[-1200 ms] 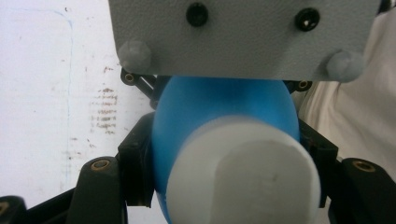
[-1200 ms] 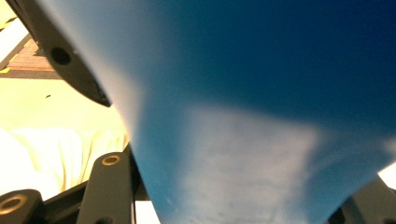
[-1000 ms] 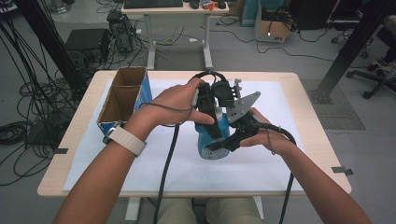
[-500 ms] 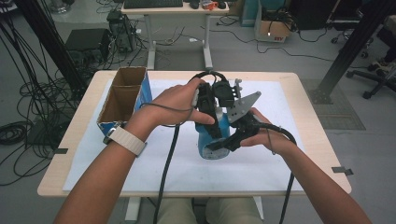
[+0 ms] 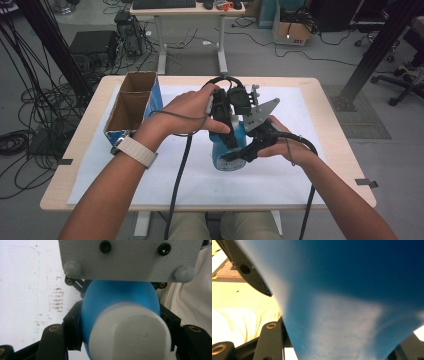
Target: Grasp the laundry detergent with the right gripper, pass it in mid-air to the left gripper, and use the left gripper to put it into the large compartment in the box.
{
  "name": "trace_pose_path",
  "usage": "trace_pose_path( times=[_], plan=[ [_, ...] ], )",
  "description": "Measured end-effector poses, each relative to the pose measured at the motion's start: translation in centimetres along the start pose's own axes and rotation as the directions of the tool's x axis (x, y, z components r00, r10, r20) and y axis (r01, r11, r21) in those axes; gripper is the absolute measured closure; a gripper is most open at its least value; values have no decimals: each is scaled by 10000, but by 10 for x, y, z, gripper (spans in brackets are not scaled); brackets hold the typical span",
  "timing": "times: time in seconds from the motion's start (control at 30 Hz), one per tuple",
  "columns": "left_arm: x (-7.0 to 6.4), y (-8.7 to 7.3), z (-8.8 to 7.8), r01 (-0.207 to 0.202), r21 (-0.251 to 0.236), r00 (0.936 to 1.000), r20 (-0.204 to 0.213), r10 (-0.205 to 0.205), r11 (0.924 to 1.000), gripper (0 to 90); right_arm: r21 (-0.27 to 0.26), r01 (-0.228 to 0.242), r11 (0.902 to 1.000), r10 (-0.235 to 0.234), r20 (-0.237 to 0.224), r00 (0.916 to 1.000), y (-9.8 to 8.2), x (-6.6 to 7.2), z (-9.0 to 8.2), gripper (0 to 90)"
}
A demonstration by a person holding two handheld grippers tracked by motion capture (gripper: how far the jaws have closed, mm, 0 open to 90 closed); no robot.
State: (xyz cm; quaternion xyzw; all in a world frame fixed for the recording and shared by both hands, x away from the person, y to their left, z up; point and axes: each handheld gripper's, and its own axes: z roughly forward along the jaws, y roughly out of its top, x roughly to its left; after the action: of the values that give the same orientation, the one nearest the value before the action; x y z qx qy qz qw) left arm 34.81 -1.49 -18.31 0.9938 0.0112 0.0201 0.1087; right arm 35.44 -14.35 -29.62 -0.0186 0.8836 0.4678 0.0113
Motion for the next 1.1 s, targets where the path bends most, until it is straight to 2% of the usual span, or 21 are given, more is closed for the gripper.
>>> trace_pose_path(
  times=[1.1],
  plan=[
    [1,3,-1,-124,79,9999,-11,124,9999,375,-111,26,9999,-26,-12,10000,-1,-1,-1,427]
  ],
)
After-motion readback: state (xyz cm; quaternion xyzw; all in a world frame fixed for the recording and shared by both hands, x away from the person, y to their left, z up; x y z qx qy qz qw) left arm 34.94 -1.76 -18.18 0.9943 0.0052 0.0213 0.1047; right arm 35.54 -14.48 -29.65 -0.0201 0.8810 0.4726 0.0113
